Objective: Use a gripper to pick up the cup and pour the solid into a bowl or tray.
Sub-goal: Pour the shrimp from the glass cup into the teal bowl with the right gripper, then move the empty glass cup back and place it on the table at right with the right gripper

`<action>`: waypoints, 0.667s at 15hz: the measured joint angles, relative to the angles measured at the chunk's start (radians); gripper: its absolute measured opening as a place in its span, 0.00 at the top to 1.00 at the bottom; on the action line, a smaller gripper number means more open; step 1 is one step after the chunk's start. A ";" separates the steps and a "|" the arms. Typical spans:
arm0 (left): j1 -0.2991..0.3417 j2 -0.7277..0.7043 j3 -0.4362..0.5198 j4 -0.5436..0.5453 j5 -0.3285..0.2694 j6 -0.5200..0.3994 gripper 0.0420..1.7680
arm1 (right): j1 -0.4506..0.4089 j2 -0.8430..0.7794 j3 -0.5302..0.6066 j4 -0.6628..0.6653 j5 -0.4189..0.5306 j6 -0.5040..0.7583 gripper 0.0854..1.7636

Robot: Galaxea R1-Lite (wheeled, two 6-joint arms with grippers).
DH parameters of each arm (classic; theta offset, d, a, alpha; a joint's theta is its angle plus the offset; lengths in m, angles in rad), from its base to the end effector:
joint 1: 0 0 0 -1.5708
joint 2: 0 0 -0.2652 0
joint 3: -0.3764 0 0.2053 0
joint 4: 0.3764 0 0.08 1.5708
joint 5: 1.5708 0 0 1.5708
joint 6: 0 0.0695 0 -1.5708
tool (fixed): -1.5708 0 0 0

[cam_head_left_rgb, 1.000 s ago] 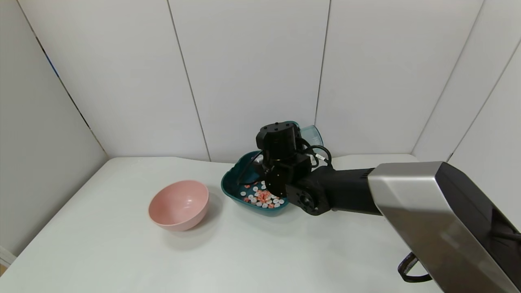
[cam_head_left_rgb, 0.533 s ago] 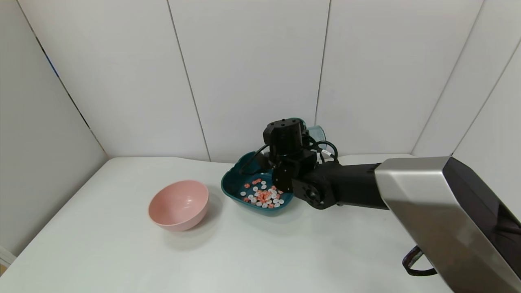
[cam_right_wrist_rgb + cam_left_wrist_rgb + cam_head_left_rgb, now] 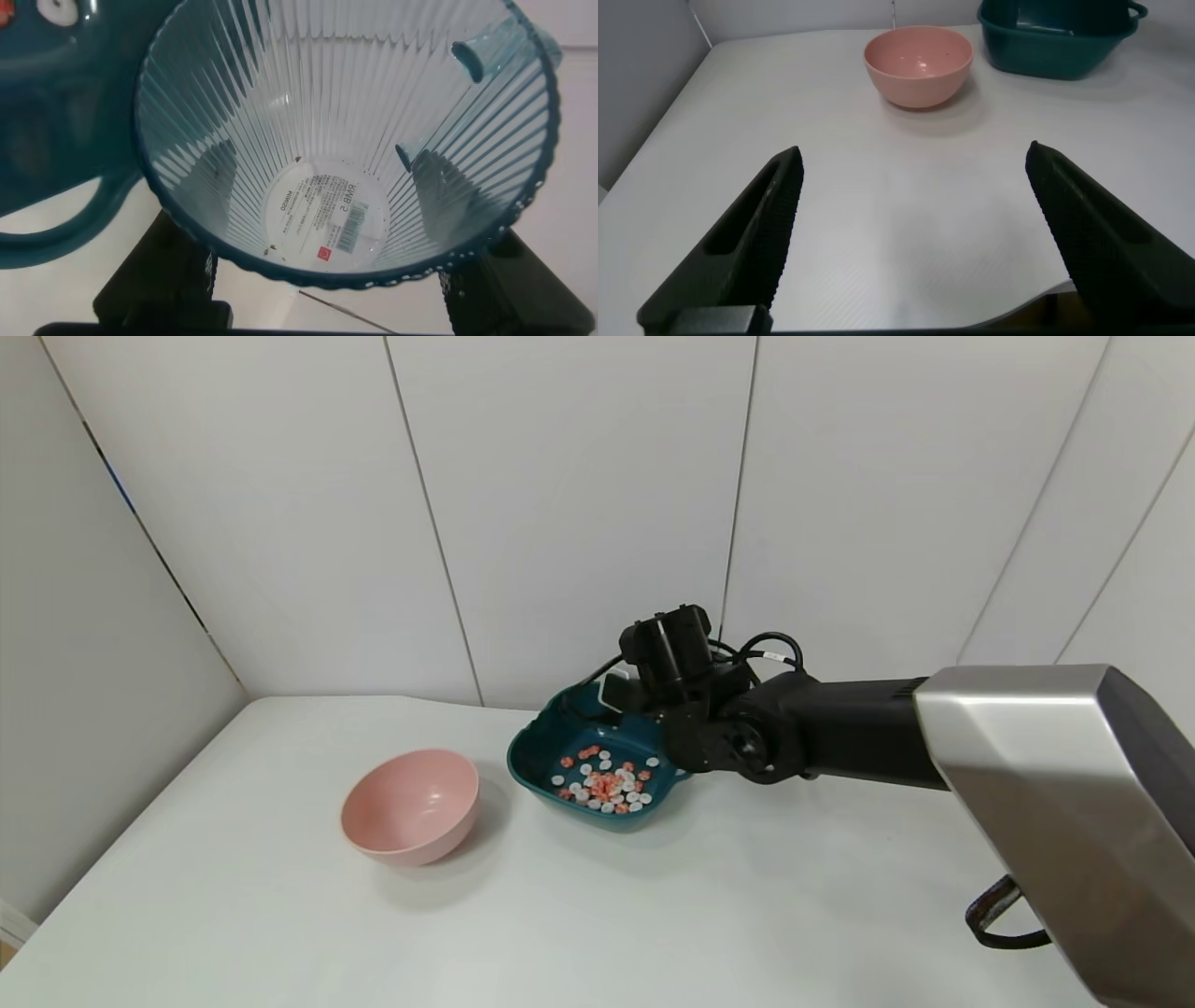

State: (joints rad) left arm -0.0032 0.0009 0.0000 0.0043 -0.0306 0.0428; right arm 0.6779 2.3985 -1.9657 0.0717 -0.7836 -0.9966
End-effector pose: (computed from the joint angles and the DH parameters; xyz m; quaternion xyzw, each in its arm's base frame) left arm 0.0753 -0.0024 0.0748 0.0214 0.0022 -0.0170 0.9996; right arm 0.4306 0.2838 0.1054 -0.6085 0.1877 0.0439 0.7698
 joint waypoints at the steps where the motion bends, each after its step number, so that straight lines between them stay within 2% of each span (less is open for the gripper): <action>1: 0.000 0.000 0.000 0.000 0.000 0.000 0.03 | -0.013 -0.010 -0.002 0.000 0.015 0.022 0.26; 6: 0.000 0.000 0.000 0.000 0.000 0.000 0.03 | -0.086 -0.059 -0.002 0.017 0.076 0.167 0.26; 10: 0.000 0.000 0.000 0.000 0.000 0.000 0.03 | -0.137 -0.107 -0.001 0.150 0.203 0.417 0.26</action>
State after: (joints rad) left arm -0.0032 0.0009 0.0000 0.0043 -0.0306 0.0423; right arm 0.5411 2.2919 -1.9666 0.2213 -0.5802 -0.5796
